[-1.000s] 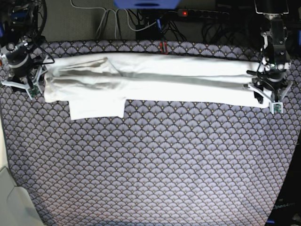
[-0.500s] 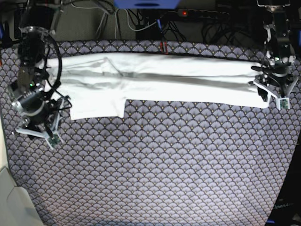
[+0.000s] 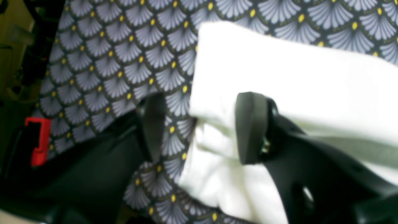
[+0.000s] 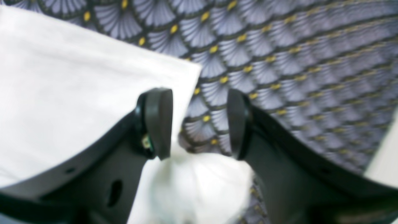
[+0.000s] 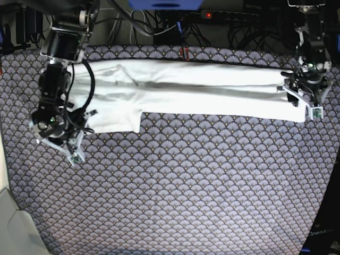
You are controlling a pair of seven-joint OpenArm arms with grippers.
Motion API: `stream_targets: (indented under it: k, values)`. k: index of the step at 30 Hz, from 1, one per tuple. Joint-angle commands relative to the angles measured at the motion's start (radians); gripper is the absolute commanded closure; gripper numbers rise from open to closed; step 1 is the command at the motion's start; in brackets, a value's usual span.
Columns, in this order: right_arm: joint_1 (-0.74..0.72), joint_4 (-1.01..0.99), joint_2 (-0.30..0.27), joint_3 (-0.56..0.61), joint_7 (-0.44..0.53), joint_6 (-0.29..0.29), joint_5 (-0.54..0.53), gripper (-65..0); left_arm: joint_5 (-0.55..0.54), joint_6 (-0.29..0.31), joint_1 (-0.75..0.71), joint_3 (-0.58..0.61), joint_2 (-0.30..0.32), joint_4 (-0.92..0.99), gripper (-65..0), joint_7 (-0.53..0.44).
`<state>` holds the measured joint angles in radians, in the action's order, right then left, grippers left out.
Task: Fold the T-shirt properly
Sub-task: 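Move the right gripper to the sleeve end and grasp it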
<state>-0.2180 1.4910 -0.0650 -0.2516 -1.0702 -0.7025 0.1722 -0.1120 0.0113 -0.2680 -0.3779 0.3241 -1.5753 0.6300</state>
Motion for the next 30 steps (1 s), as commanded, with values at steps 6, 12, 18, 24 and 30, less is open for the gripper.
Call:
stream_targets:
  k: [6,12,18,24,30]
  values:
    - [-0.041,-0.111,-0.054,-0.018,0.017,0.004,-0.121,-29.4,0.011,-0.004,0.005,-0.007,0.016,-0.015,-35.3,-0.017]
    - [-0.039,-0.145,-0.055,-0.016,0.061,0.004,-0.133,-29.4,0.015,-0.006,0.006,-0.005,0.016,0.033,-35.3,-0.017]
    - [-0.037,-0.145,-0.055,-0.015,0.063,0.004,-0.133,-29.4,0.015,-0.006,0.008,-0.01,0.016,0.056,-35.3,-0.017]
    - [-0.031,-0.145,-0.055,-0.013,0.064,0.004,-0.133,-27.3,0.015,-0.006,0.008,-0.011,0.019,0.056,-35.3,-0.019]
    - [-0.028,-0.145,-0.055,-0.012,0.064,0.004,-0.133,-11.0,0.015,-0.006,0.005,-0.011,0.019,0.057,-35.3,-0.019]
